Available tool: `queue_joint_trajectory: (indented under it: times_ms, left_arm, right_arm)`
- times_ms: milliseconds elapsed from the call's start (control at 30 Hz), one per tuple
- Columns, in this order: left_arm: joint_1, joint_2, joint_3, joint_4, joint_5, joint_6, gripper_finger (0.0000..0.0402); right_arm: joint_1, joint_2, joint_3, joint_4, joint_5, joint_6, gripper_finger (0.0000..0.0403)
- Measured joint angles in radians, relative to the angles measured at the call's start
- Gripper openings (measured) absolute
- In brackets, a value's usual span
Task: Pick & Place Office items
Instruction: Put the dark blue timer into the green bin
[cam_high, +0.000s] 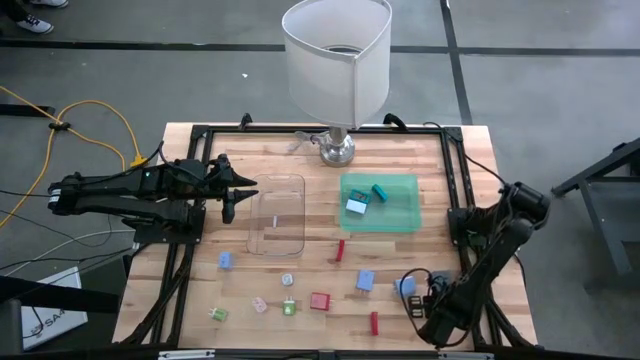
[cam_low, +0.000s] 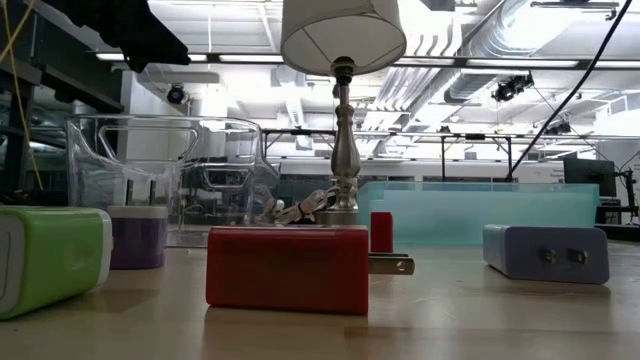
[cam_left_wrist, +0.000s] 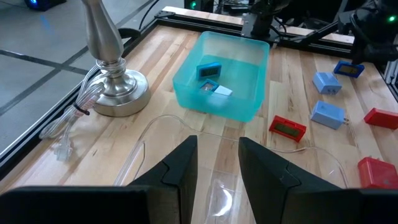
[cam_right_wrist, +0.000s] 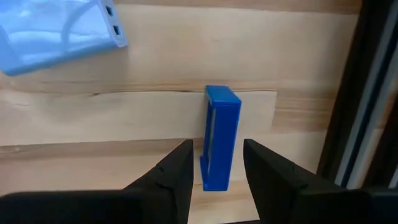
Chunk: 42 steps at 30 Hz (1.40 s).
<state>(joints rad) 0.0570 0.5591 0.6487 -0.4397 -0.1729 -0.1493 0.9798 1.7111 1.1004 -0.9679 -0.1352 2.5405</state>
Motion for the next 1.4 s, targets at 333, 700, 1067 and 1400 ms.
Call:
queue_joint_trajectory:
  times_ms: [333, 700, 1067, 1400]
  left_arm:
    - [0.000, 0.000, 0.000, 0.000, 0.000, 0.000, 0.0110]
    - [0.000, 0.000, 0.000, 0.000, 0.000, 0.000, 0.0110]
    - [0.000, 0.000, 0.000, 0.000, 0.000, 0.000, 0.0110]
    - [0.000, 0.000, 0.000, 0.000, 0.000, 0.000, 0.0110]
  right_arm:
    - [0.009, 0.047, 0.000, 0.039, -0.005, -0.002, 0.0128]
    - [0.010, 0.049, 0.000, 0.037, -0.005, -0.004, 0.0111]
    - [0.010, 0.049, 0.000, 0.035, -0.007, -0.004, 0.0043]
    - [0.010, 0.048, 0.000, 0.036, -0.006, -0.005, 0.0050]
